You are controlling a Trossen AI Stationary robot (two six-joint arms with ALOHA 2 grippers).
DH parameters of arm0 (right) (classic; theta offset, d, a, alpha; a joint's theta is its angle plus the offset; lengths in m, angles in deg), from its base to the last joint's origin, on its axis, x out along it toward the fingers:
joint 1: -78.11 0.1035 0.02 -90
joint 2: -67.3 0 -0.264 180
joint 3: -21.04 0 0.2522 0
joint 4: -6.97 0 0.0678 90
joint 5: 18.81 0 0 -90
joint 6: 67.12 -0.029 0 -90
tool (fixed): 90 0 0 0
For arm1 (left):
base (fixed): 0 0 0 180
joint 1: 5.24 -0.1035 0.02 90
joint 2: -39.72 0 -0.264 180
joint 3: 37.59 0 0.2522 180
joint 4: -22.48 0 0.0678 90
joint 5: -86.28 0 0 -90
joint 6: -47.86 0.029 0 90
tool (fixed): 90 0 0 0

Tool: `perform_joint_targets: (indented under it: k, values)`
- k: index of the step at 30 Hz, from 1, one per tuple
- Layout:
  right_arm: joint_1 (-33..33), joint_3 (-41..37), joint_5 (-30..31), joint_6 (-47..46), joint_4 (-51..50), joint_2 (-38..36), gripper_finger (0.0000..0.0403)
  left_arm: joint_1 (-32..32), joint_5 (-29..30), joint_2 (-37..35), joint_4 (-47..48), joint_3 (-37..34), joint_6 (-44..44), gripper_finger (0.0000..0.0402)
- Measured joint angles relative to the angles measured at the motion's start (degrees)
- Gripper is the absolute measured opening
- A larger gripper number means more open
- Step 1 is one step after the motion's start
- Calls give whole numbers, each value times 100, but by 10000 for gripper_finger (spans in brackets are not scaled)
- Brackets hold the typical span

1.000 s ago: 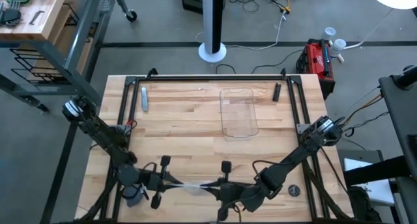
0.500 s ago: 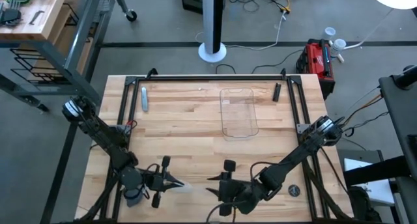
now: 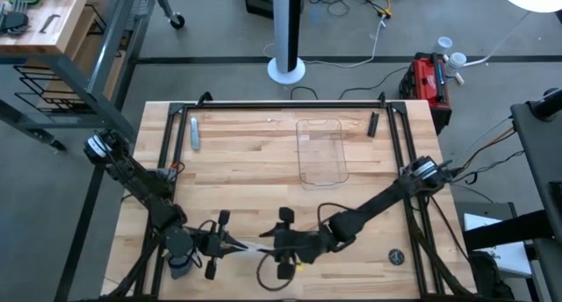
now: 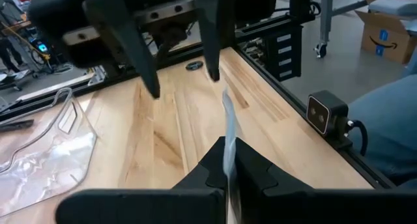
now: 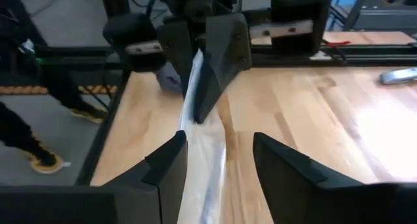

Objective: Roll bandage
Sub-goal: Close the transparent zip bag

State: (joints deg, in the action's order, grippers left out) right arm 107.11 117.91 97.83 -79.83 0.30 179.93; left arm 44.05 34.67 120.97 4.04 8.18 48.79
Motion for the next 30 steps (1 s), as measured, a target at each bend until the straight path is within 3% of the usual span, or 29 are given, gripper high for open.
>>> perform_joint_targets:
  k: [5,18,23,28,30]
  values:
    - [-25,9,-296,-92,268,43,159,-42,293,0,-29,0,-115,0]
    - [-91,156,-258,-34,221,274,142,-104,302,0,-75,0,-177,0]
    - [-115,164,-264,-17,80,274,101,-104,134,0,-109,0,-161,0]
    - [-125,164,-406,14,-238,278,20,-104,116,0,-128,0,-153,0]
    - [-127,164,-450,85,-237,278,10,-104,116,0,-128,0,-151,0]
